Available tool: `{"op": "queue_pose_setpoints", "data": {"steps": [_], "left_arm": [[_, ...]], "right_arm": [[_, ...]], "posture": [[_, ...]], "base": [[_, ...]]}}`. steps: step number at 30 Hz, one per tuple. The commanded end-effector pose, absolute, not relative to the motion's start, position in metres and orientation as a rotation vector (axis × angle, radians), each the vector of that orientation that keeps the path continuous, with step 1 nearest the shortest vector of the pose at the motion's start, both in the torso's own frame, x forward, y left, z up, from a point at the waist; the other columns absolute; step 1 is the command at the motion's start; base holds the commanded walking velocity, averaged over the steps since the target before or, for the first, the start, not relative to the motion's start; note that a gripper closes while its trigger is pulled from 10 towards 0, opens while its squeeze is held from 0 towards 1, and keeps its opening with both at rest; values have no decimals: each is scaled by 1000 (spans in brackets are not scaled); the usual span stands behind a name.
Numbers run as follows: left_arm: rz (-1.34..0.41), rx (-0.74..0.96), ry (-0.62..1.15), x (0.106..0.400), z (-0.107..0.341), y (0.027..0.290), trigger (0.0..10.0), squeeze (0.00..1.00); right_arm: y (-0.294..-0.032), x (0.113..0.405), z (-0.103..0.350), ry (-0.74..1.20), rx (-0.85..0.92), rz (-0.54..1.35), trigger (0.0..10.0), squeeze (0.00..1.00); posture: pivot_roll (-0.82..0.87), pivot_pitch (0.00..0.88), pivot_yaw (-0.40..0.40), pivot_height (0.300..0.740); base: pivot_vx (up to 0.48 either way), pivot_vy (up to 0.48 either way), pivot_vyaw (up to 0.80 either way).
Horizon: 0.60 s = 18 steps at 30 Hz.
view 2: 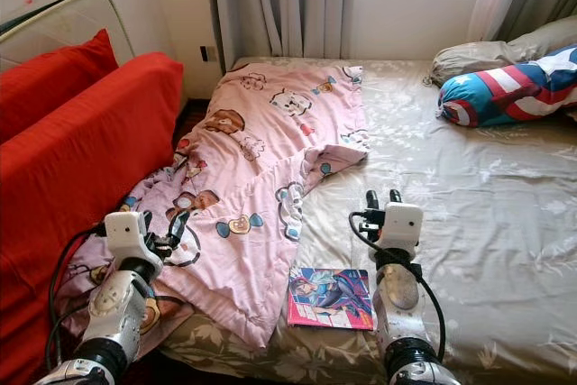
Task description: Clean up the room
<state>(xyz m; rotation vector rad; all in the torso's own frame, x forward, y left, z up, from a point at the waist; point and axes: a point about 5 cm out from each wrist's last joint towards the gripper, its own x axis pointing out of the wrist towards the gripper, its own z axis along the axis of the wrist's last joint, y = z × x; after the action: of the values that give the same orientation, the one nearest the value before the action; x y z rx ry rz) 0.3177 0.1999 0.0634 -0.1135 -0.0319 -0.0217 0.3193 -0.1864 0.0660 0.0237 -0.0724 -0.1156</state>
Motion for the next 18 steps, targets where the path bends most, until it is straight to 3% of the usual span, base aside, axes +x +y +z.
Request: {"op": "queue_pose_setpoints", "data": {"steps": [1,9,18], "left_arm": [[-19,-120,-54,322,71,201,10000,0],[-26,-118,-101,326,83,204,10000,0],[-30,-82,-115,308,77,211,10000,0]], "right_arm": [[-187,324,70,-72,36,-126,10000,0],[-188,330,84,-122,46,-125,10000,0],[-195,311,73,-125,26,-113,10000,0]], "posture": [[-38,0,15,740],[-35,0,14,740],[-46,0,6,740]], "base": [[0,0,0],[0,0,0],[0,0,0]]}}
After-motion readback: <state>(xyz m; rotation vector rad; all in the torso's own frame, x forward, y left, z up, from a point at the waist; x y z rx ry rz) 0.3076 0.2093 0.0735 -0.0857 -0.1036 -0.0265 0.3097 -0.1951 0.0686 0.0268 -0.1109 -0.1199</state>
